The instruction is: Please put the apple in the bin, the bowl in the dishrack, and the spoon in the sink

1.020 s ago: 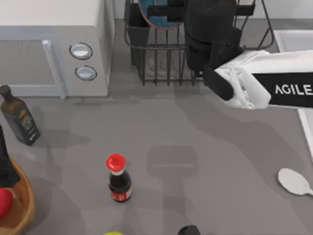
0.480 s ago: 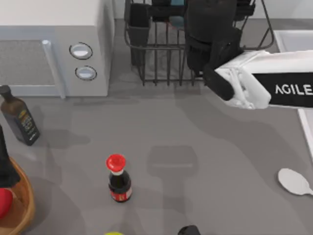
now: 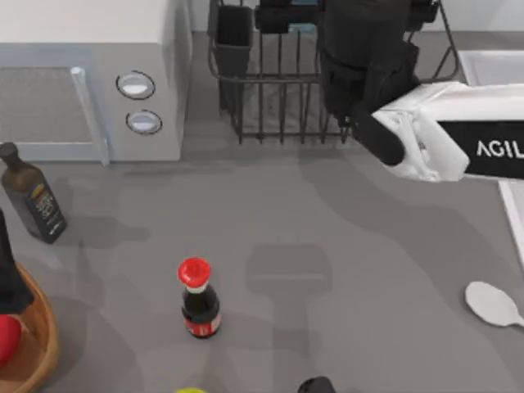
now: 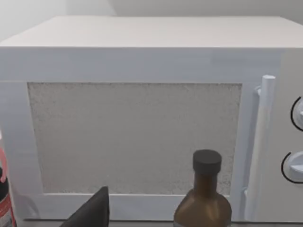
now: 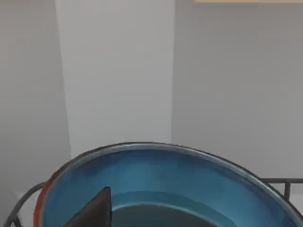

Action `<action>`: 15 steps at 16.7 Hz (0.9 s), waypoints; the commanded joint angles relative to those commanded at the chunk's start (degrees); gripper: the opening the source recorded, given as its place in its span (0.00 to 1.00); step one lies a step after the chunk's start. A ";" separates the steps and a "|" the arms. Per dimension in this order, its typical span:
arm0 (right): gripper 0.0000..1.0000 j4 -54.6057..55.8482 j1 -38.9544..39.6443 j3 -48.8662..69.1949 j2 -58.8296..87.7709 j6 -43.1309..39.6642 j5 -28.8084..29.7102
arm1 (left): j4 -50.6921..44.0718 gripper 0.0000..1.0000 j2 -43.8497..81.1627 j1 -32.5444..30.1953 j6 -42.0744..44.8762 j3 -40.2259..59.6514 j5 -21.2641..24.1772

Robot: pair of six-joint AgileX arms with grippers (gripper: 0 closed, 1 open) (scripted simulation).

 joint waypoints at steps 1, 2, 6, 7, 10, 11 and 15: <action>1.00 -0.60 -0.56 -1.16 -1.79 0.00 -0.60 | 0.00 1.00 0.00 0.00 0.00 0.00 0.00; 1.00 -1.33 -1.27 -2.59 -4.02 -0.01 -1.32 | 0.00 1.00 0.00 0.00 0.00 0.00 0.00; 1.00 -5.65 -5.44 -10.90 -17.23 -0.07 -5.35 | 0.00 1.00 0.00 0.00 0.00 0.00 0.00; 1.00 -7.04 -6.76 -13.55 -21.44 -0.10 -6.62 | 0.00 1.00 0.00 0.00 0.00 0.00 0.00; 1.00 -11.88 -11.15 -22.70 -35.36 -0.26 -11.08 | 0.00 1.00 0.00 0.00 0.00 0.00 0.00; 1.00 -13.67 -12.75 -26.09 -40.41 -0.33 -12.74 | 0.00 1.00 0.00 0.00 0.00 0.00 0.00; 1.00 -21.39 -19.53 -40.60 -61.98 -0.61 -19.94 | 0.00 1.00 0.00 0.00 0.00 0.00 0.00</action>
